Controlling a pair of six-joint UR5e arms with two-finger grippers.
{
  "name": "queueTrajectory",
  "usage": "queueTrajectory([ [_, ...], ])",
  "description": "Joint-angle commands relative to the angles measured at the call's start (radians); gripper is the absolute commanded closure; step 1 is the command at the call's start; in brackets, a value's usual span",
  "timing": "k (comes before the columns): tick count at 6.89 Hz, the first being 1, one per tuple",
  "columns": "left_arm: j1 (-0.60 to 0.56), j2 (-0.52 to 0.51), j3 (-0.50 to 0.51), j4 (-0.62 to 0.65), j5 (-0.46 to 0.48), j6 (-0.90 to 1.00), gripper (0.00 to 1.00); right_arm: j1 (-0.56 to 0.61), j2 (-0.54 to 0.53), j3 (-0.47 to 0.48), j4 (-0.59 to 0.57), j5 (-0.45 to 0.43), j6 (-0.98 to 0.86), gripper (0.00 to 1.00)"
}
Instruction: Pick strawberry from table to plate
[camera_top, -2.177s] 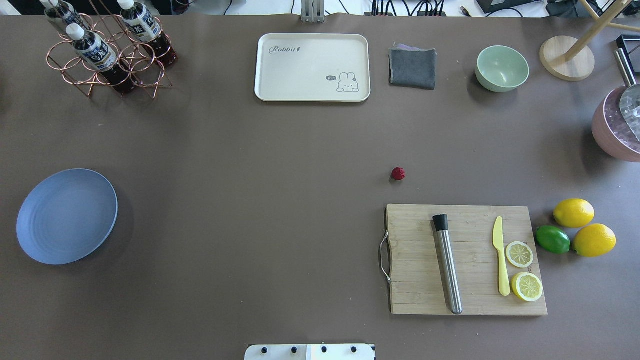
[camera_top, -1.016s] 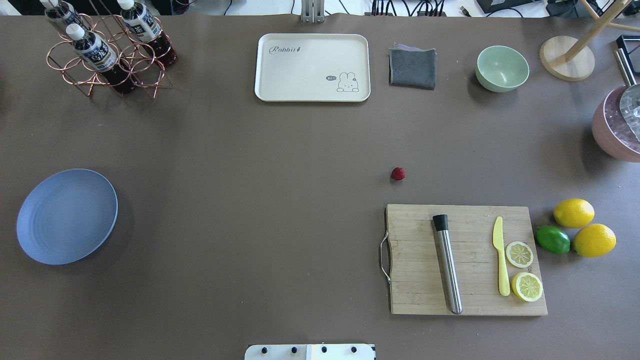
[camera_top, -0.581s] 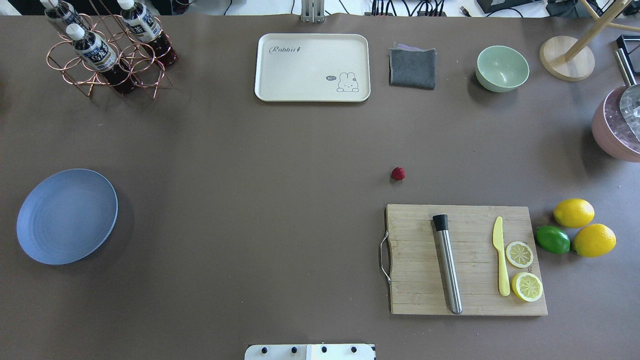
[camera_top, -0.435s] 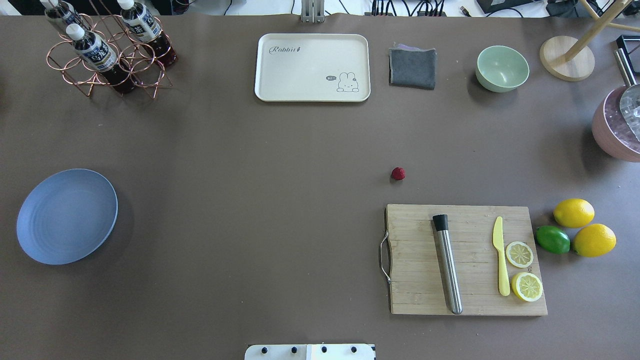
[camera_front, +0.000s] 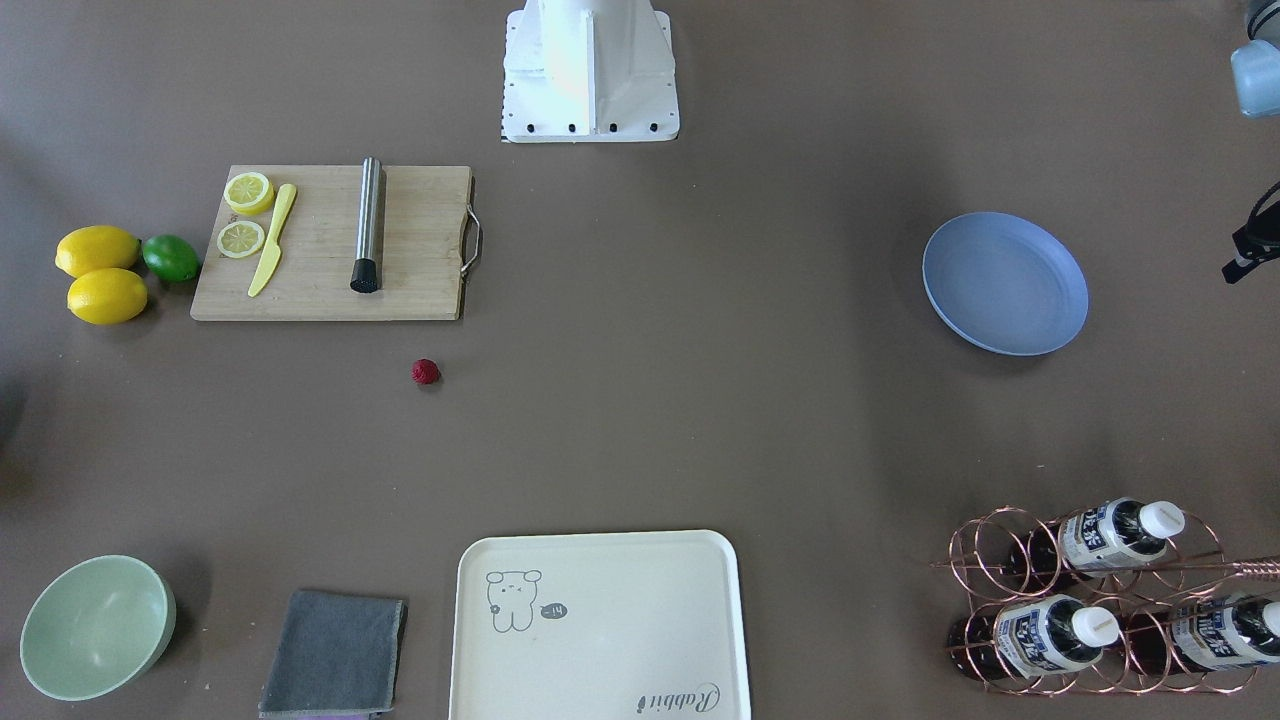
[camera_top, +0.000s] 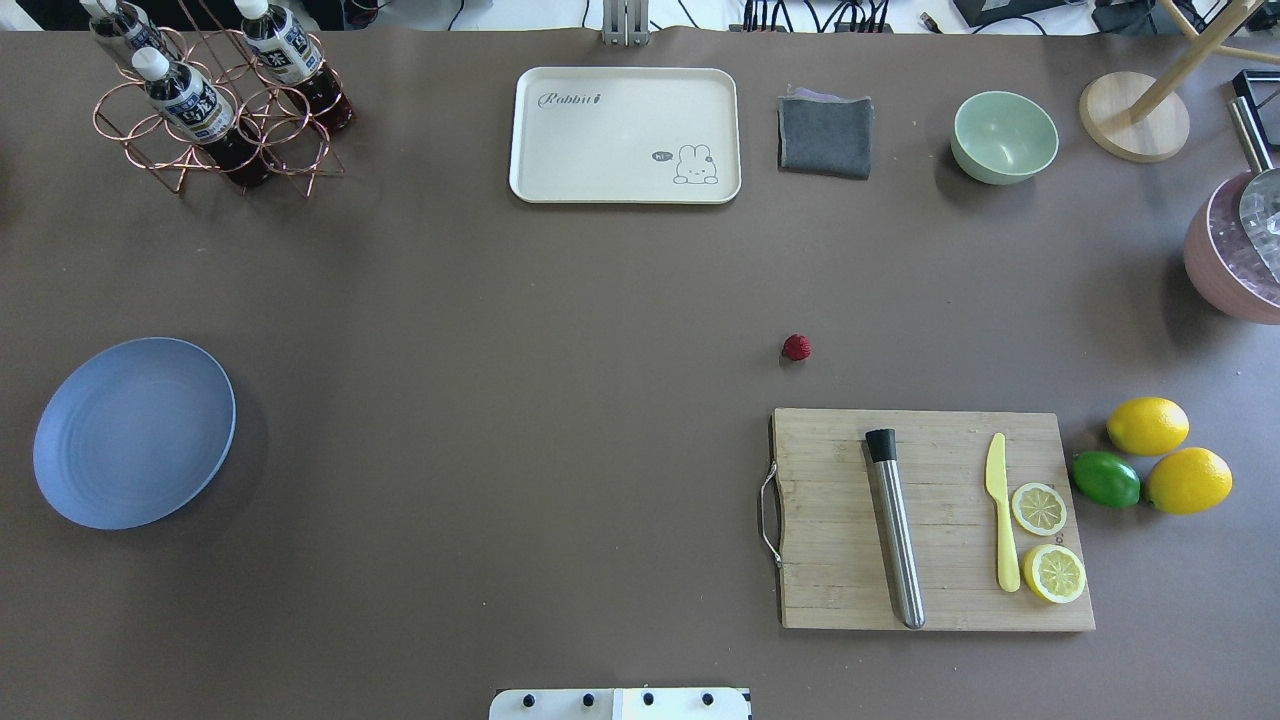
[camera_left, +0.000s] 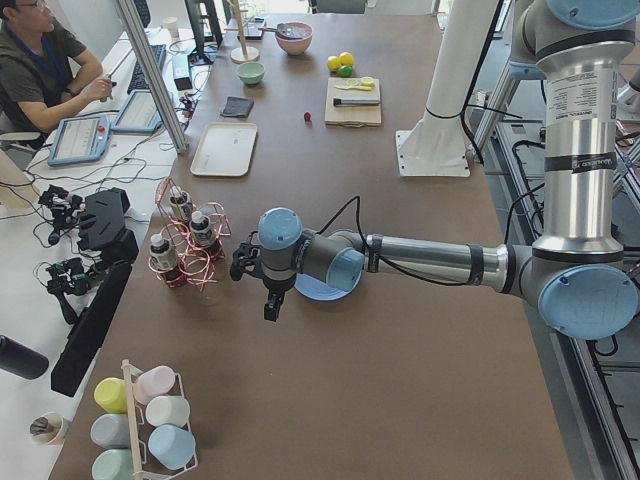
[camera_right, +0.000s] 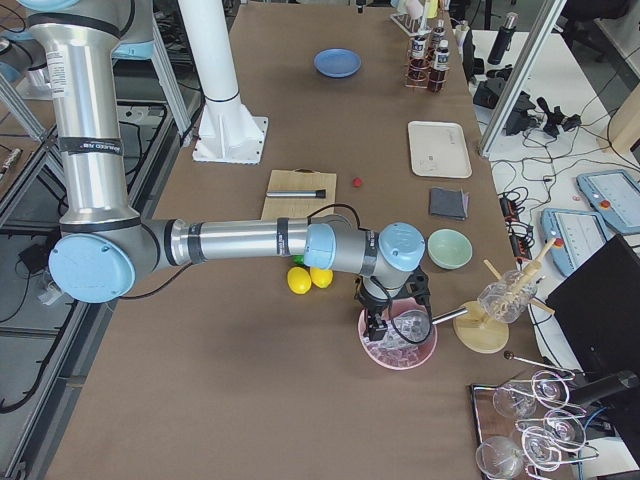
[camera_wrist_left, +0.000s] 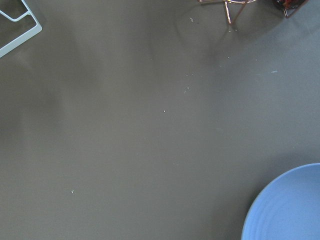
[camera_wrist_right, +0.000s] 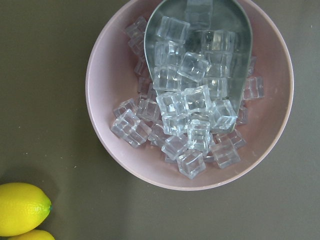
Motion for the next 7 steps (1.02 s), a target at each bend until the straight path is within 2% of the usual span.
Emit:
queueTrajectory([
  [1,0.0,0.003,0.006,-0.001,0.003,0.002,0.02,0.0,0.0,0.003,0.0,0.008,0.001,0.0],
  [3,0.002,0.003,0.006,-0.002,0.002,0.002,0.02,0.0,0.0,0.003,0.0,0.01,0.001,0.0],
  [4,0.062,0.003,0.009,-0.038,0.005,-0.001,0.03,0.0,0.0,0.006,0.0,0.011,0.002,0.0],
  [5,0.092,0.003,0.021,-0.101,0.008,-0.119,0.03,0.0,0.001,0.008,0.0,0.047,0.001,0.0],
  [6,0.132,0.008,0.06,-0.229,0.011,-0.228,0.03,-0.002,0.0,0.009,0.002,0.078,0.001,0.0],
  [7,0.177,0.005,0.16,-0.37,0.009,-0.24,0.04,-0.003,0.001,0.014,0.002,0.08,0.001,0.0],
])
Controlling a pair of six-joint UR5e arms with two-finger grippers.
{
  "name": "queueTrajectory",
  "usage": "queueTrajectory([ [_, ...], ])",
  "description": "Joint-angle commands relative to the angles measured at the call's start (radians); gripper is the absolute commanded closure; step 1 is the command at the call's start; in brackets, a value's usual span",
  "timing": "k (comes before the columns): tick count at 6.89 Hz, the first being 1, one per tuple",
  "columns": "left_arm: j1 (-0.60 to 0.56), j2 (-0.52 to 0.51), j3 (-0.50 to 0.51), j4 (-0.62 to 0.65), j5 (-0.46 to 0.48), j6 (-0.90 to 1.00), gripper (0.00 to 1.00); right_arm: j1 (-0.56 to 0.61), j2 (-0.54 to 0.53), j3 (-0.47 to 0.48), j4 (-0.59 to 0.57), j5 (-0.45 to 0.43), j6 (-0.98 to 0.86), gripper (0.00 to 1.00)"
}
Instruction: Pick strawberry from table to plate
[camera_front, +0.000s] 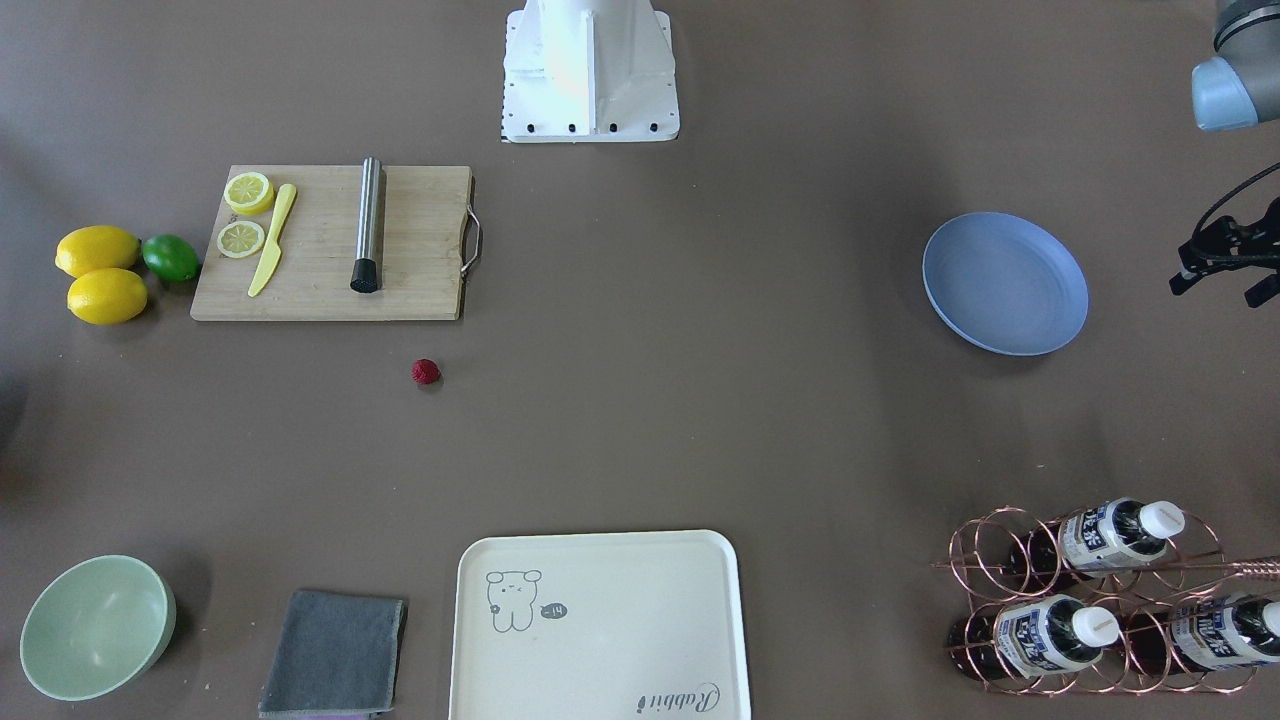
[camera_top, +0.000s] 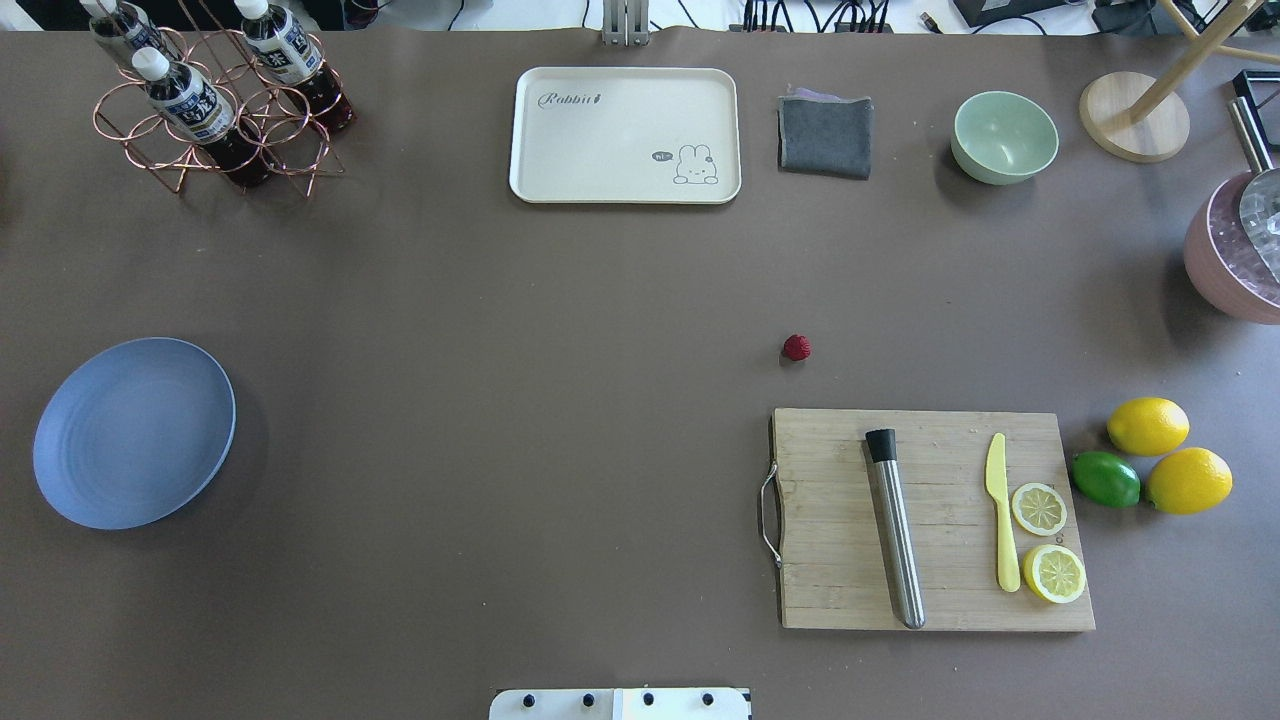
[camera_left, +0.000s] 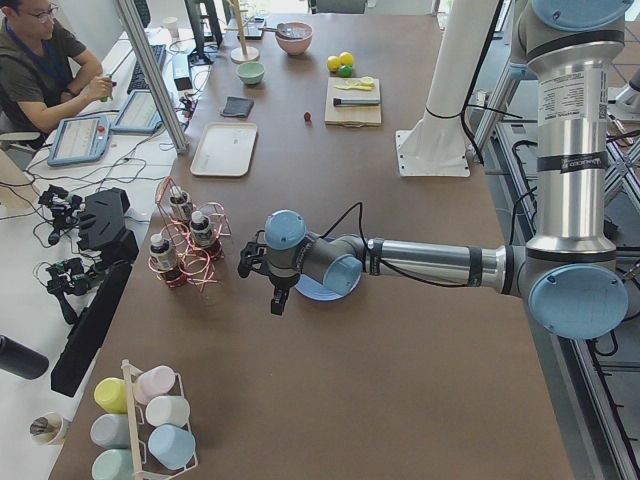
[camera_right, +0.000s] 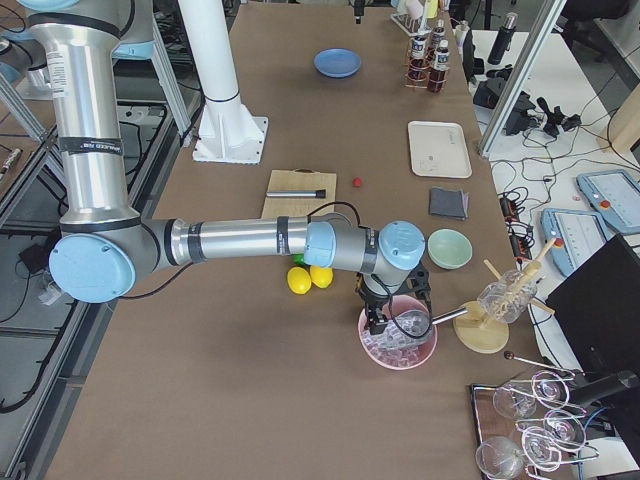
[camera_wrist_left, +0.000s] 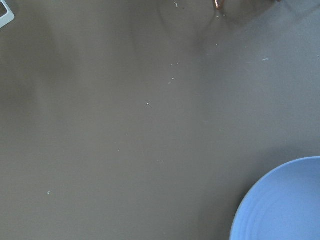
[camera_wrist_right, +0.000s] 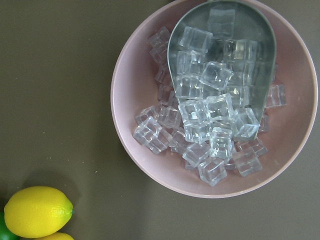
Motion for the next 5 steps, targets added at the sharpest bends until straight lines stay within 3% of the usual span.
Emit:
queueTrajectory([
  [1,0.104,-0.018,0.162,-0.264,0.026,-0.137,0.04,-0.004,0.001,0.004,0.019,0.032,0.001,0.0],
  [2,0.185,-0.022,0.185,-0.359,0.08,-0.24,0.05,-0.015,-0.001,-0.002,0.075,0.049,0.007,0.0],
  [4,0.247,-0.021,0.187,-0.403,0.106,-0.298,0.13,-0.023,-0.001,-0.003,0.088,0.049,0.032,0.0],
  [5,0.247,-0.013,0.183,-0.409,0.106,-0.298,0.34,-0.024,-0.002,-0.003,0.088,0.049,0.032,0.0],
])
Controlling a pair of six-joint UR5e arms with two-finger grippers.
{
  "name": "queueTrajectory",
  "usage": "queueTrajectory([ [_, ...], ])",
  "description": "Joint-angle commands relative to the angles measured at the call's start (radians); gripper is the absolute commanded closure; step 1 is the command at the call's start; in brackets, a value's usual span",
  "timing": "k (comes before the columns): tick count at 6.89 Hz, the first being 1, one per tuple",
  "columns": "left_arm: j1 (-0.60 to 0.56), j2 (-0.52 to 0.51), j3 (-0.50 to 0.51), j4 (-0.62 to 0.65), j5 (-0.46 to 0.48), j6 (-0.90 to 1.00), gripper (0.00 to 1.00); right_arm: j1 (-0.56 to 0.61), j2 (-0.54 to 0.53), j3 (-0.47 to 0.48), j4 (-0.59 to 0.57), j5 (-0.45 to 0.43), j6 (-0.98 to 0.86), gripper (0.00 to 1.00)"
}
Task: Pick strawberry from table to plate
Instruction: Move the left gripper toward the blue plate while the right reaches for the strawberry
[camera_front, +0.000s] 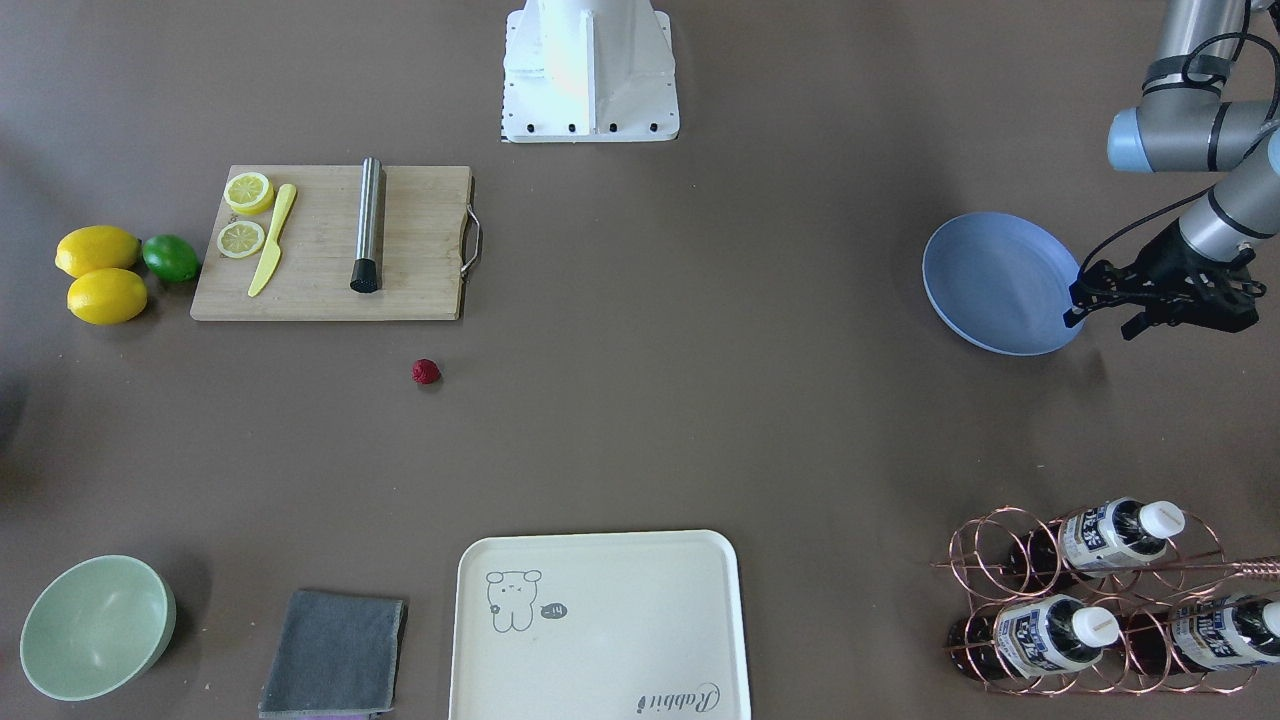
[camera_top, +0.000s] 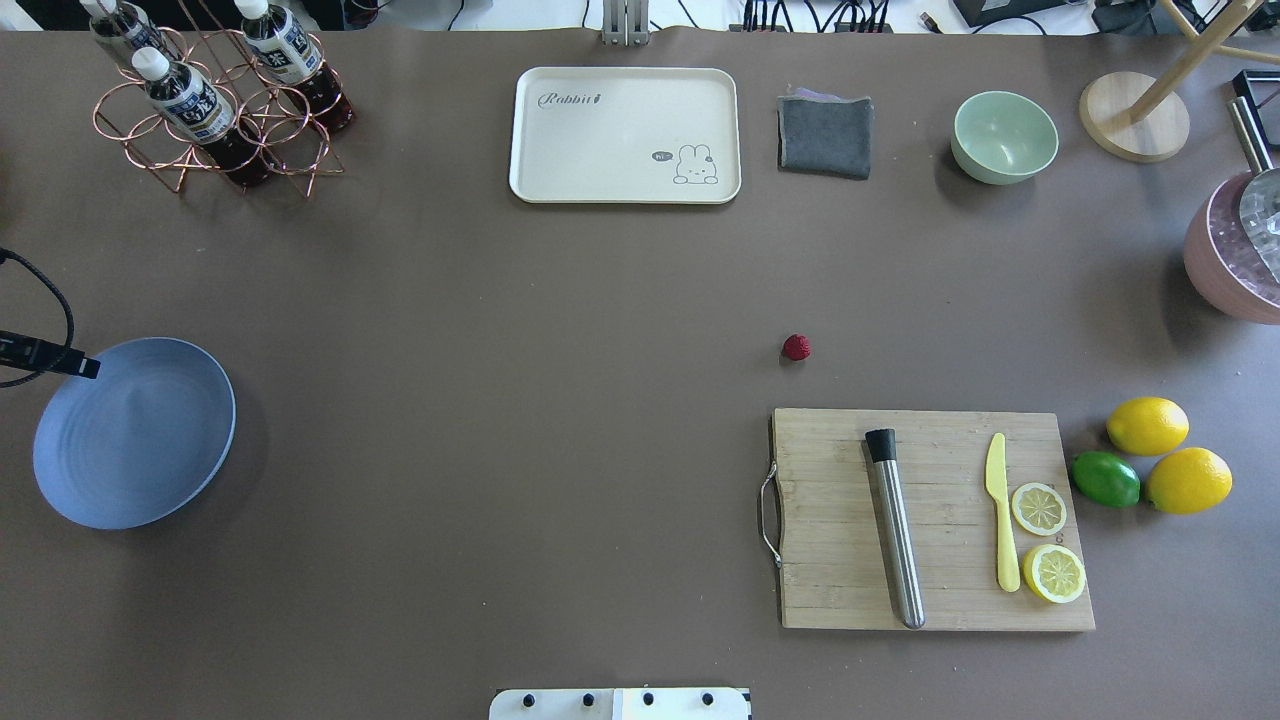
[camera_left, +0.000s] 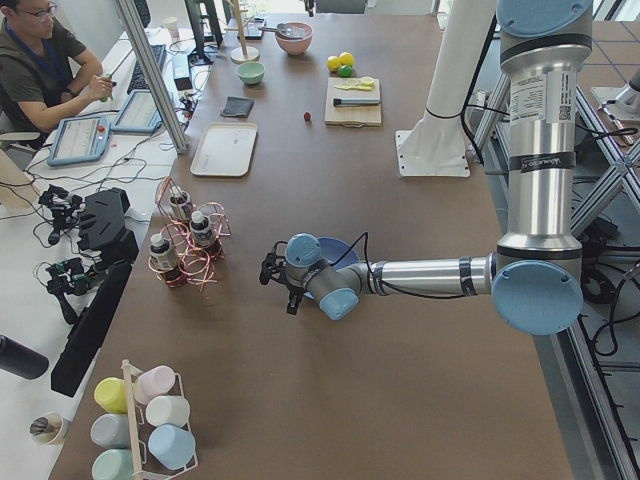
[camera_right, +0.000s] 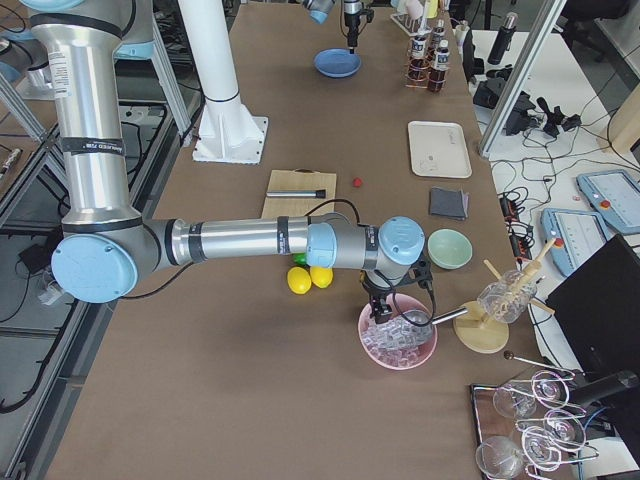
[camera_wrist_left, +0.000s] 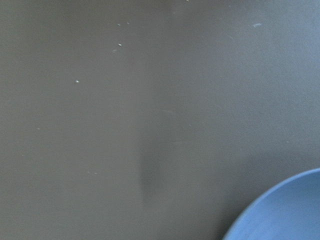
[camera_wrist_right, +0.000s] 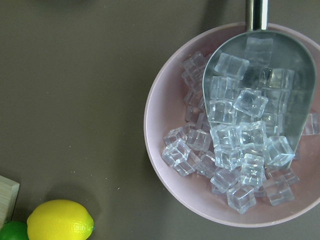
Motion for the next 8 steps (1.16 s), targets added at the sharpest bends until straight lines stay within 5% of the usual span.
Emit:
queueTrajectory([
  [1,0.012,0.009,0.002,-0.034,0.003,-0.014,0.57,-0.004,-0.004,-0.001,0.003,0.001,0.003,0.0],
  [4,0.03,0.01,-0.002,-0.038,-0.004,-0.014,0.79,-0.008,-0.006,-0.001,0.003,0.002,0.003,0.0],
  [5,0.03,0.017,-0.005,-0.038,-0.006,-0.016,1.0,-0.008,-0.007,0.002,0.003,0.002,0.003,0.0],
  [7,0.029,0.017,-0.017,-0.035,-0.032,-0.019,1.0,-0.018,0.005,0.019,0.006,0.001,0.041,0.0],
  [8,0.017,0.012,-0.021,-0.03,-0.128,-0.034,1.0,-0.032,0.039,0.032,0.006,0.001,0.087,0.0],
])
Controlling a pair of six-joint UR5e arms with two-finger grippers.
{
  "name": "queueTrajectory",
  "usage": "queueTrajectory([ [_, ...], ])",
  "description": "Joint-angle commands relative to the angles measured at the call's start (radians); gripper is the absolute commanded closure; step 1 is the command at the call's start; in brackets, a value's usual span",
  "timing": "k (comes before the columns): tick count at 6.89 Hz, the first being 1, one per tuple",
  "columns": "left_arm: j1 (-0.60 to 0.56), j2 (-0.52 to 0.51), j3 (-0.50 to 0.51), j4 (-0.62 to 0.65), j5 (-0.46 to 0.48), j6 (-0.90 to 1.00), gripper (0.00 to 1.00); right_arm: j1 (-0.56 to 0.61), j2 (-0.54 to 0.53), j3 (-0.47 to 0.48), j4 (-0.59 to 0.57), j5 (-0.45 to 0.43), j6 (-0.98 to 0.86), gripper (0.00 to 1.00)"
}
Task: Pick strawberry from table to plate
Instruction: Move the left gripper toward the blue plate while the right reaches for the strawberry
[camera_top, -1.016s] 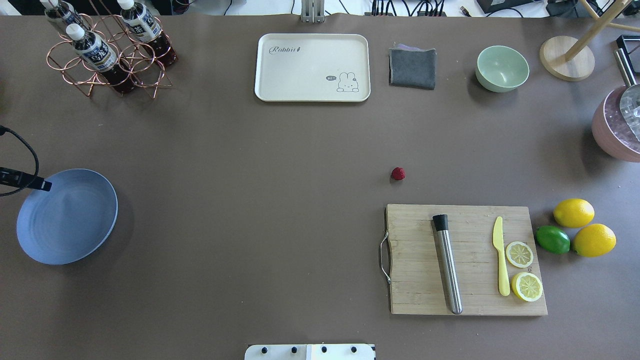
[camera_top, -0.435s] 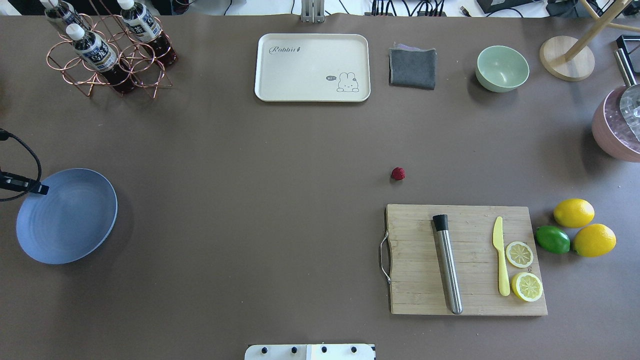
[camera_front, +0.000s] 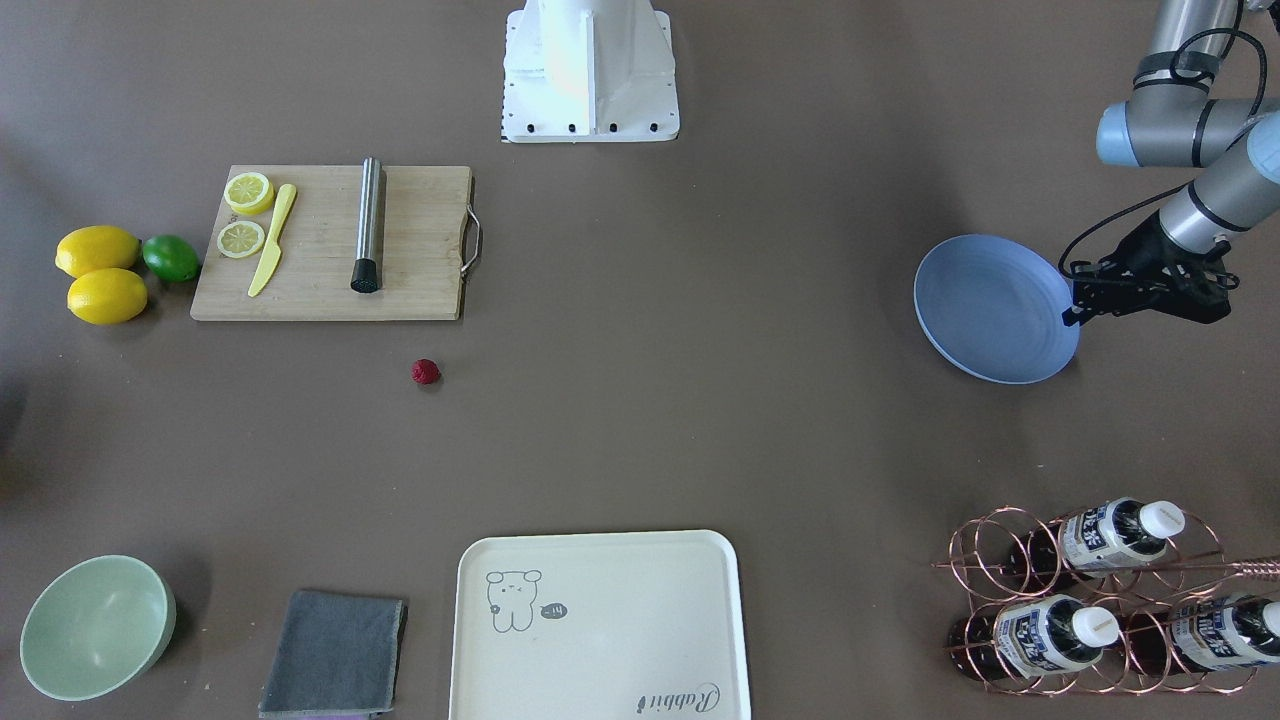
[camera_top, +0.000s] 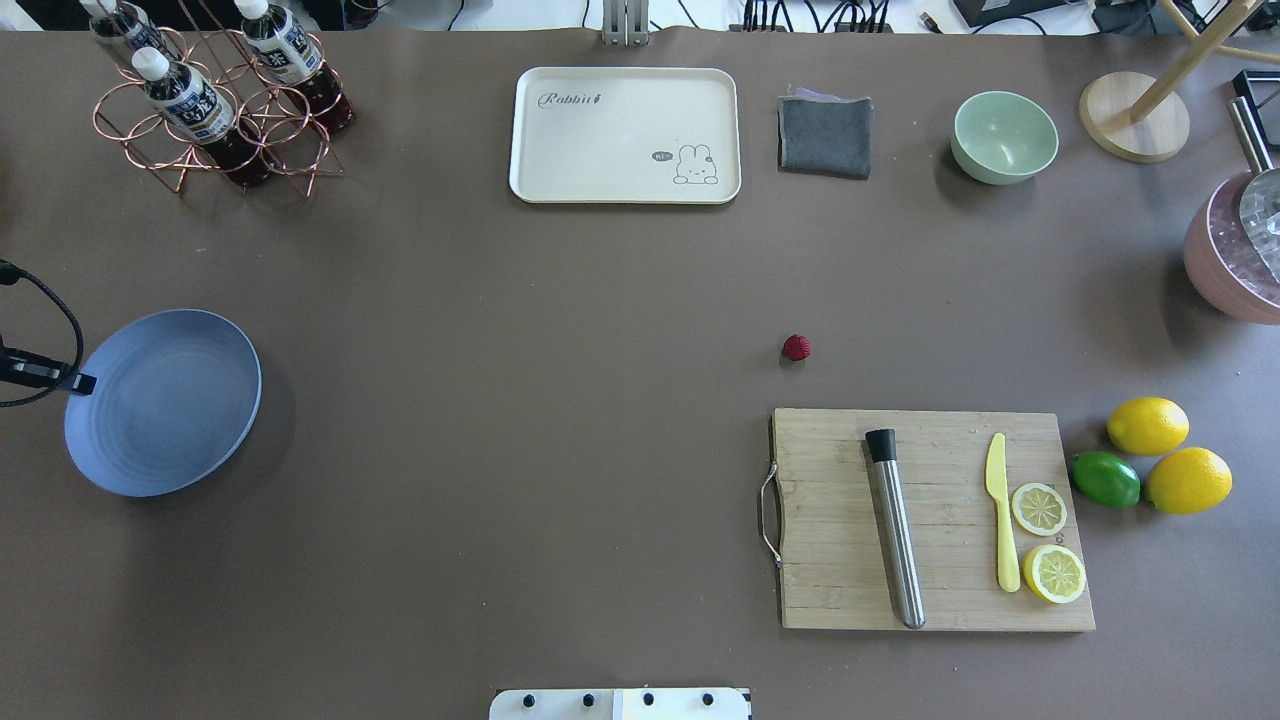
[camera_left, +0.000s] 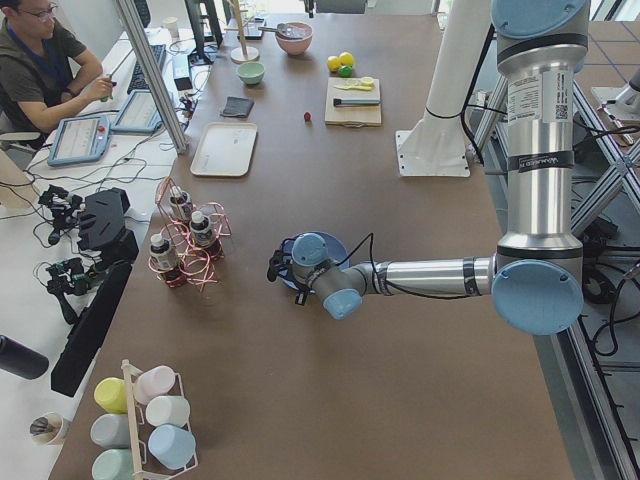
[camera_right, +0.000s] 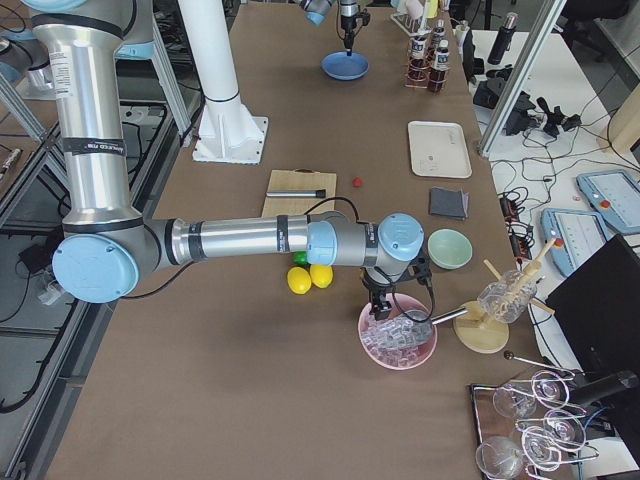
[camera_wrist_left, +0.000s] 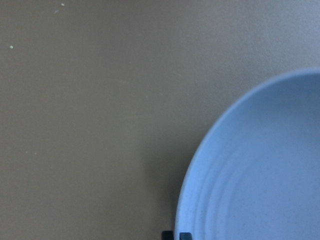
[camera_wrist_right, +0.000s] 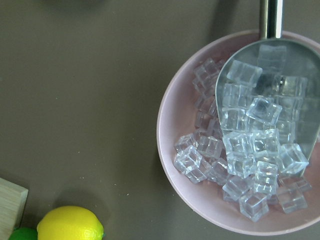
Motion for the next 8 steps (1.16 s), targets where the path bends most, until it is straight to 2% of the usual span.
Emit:
queueTrajectory([
  [1,-0.016,-0.012,-0.044,0.007,-0.095,-0.111,1.0,-0.047,0.051,0.051,0.002,-0.002,0.116,0.0],
  [3,0.004,-0.051,-0.153,0.007,-0.087,-0.444,1.0,-0.125,0.071,0.146,0.002,-0.001,0.283,0.0],
  [4,0.044,-0.054,-0.214,0.007,-0.084,-0.53,1.0,-0.185,0.083,0.194,0.015,-0.001,0.413,0.0],
  [5,0.09,-0.068,-0.282,0.009,-0.072,-0.642,1.0,-0.242,0.083,0.213,0.091,-0.002,0.57,0.0],
  [6,0.172,-0.103,-0.319,0.01,-0.005,-0.758,1.0,-0.306,0.083,0.208,0.224,-0.013,0.726,0.0],
  [7,0.255,-0.159,-0.322,0.024,0.075,-0.857,1.0,-0.374,0.091,0.208,0.308,-0.034,0.878,0.0],
  [8,0.306,-0.213,-0.348,0.105,0.139,-0.882,1.0,-0.438,0.127,0.213,0.328,-0.09,0.992,0.0],
])
